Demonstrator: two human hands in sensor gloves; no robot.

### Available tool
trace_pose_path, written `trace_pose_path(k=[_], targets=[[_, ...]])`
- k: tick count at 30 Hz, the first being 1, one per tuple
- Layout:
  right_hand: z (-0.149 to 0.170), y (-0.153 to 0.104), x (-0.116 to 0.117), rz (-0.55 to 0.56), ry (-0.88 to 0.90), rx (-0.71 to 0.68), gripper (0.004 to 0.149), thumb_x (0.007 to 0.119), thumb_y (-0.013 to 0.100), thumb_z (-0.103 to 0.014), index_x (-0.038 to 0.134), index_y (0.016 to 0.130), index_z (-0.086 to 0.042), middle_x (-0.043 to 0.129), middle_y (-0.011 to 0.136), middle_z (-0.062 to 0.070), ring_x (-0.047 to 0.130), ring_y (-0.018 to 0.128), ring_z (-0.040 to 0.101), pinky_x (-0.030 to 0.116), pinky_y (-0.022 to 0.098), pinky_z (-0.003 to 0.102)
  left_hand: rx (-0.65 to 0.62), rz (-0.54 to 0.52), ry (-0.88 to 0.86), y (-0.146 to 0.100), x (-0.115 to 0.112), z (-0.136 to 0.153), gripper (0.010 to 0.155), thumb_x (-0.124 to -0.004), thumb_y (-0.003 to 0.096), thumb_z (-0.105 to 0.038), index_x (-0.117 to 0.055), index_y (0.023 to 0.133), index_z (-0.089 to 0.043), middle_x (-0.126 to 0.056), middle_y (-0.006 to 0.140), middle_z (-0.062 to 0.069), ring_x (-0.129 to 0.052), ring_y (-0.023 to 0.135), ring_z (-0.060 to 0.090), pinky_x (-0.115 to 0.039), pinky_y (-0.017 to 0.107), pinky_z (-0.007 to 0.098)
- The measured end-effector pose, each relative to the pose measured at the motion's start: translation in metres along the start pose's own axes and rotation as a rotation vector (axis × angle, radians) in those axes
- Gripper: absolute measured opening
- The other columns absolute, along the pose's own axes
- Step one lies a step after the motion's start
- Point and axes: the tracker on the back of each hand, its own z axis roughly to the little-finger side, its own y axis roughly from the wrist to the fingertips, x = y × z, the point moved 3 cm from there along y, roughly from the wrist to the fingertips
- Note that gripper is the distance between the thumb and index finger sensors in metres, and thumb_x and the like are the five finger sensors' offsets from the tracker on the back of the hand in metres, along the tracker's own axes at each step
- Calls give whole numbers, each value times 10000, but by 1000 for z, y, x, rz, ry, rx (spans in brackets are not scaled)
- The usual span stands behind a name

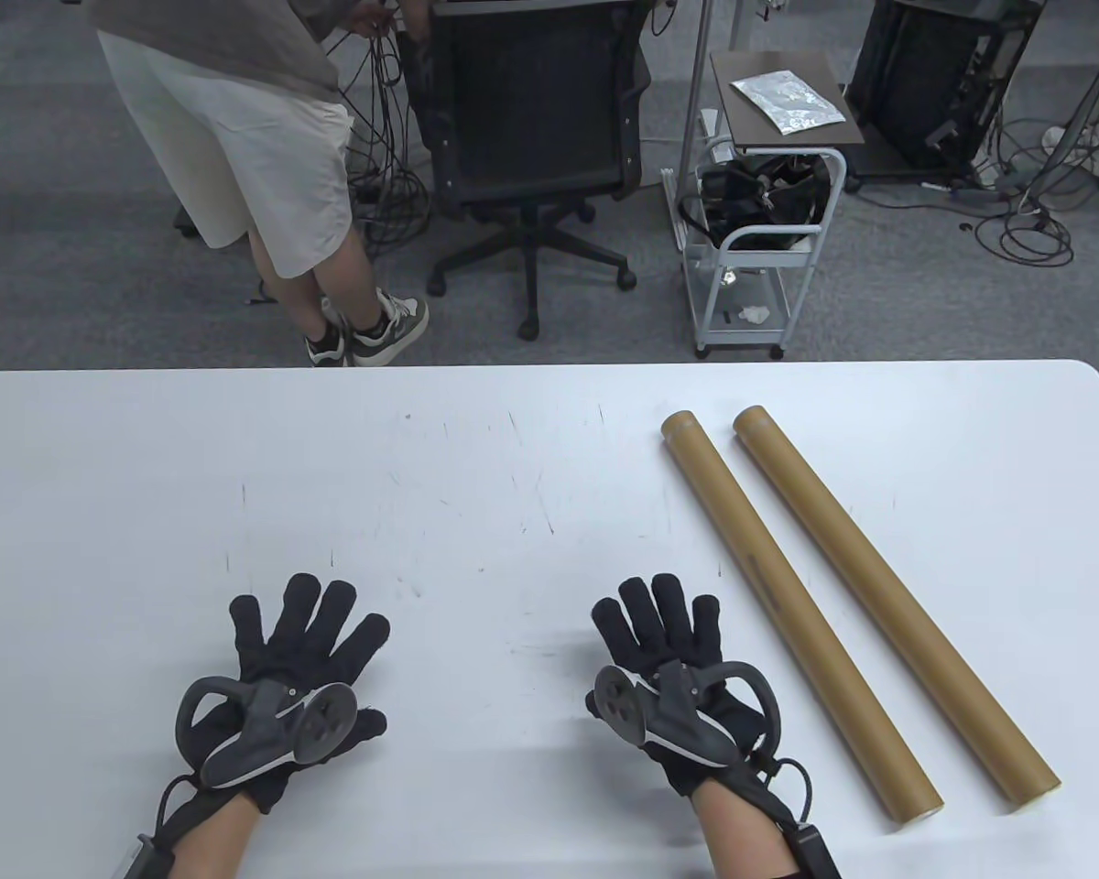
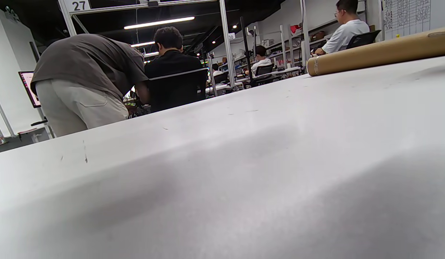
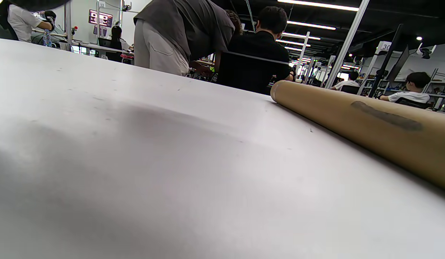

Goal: Roll up mouse pads and store in mailing tubes

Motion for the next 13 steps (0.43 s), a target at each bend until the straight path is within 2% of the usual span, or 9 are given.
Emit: trace_pose_path(k=[13], targets=[[4,0,7,-40,8,24,852,602,440,-621,237,1143,-306,45,1207,43,6,1078,376,131,772,621,13,10,0,-1,-1,3,926,-567,308,-807,-242,1111,-480,-78,1243,-42,-4,1160,329,-131,779,730]])
